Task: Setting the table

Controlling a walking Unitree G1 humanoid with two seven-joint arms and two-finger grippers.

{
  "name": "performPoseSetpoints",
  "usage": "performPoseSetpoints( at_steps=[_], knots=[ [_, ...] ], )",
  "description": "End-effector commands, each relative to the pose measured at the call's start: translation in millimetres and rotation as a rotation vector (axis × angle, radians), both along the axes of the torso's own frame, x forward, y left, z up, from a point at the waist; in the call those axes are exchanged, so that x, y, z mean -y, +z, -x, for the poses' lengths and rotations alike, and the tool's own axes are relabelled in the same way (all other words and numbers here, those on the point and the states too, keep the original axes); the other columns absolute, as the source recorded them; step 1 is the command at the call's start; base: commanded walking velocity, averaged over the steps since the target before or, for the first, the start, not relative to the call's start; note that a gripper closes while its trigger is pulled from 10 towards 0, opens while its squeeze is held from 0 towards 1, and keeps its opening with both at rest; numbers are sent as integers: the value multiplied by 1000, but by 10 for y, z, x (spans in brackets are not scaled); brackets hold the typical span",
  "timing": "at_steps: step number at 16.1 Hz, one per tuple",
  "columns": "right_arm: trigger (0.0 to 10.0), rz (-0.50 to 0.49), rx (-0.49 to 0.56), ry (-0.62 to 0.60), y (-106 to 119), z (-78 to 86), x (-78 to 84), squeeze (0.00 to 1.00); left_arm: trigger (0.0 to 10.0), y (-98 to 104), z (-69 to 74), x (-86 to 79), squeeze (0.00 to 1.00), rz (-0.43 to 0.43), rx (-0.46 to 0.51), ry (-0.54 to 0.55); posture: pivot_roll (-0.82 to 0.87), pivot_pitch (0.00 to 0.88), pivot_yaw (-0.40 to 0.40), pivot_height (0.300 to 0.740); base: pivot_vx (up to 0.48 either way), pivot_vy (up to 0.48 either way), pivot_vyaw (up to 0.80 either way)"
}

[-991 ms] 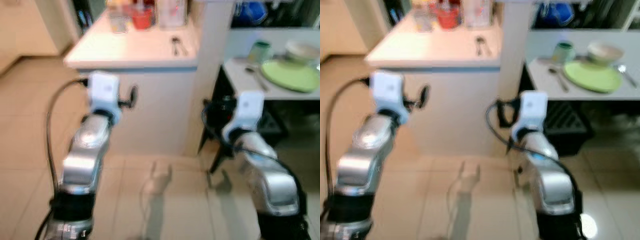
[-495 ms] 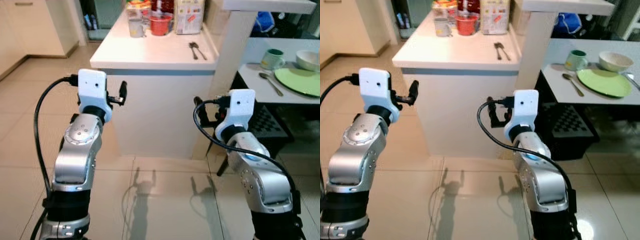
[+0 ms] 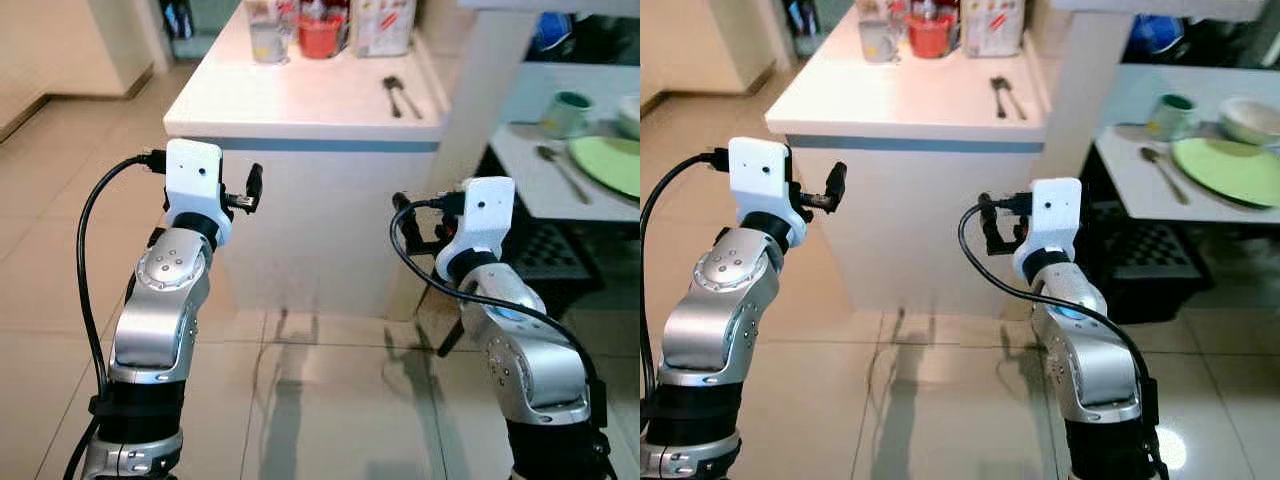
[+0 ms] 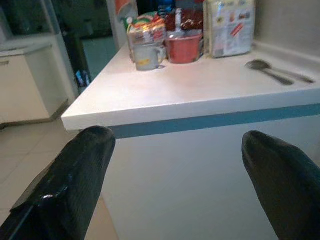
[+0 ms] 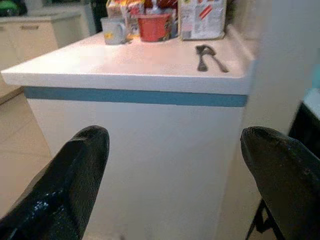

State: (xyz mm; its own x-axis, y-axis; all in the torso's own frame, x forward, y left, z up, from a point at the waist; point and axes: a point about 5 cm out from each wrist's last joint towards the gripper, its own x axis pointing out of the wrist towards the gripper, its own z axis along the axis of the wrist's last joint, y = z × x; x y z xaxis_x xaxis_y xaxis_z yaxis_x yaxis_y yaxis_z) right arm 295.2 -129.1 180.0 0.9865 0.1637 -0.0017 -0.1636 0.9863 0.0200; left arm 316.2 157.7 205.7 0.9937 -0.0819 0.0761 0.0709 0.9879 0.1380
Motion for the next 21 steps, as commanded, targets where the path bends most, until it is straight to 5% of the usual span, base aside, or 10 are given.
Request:
performPoseSetpoints(
  at_steps=[1, 11, 21],
  knots=[
    [10000, 12, 18, 18, 47, -19, -28, 0, 10000, 18, -3, -4, 0, -1, 2, 6, 13, 0, 13, 740, 409, 0, 0],
    [10000, 18, 26, 16, 60, -46, -30, 0, 10000, 36, -24, -8, 0, -6, 8, 10, 14, 0, 17, 740, 414, 0, 549],
    [10000, -22, 22, -56, 134, -93, 94, 0, 10000, 45, -35, 24, 0, -2, 12, -7, 8, 0, 18, 740, 412, 0, -240]
  ],
)
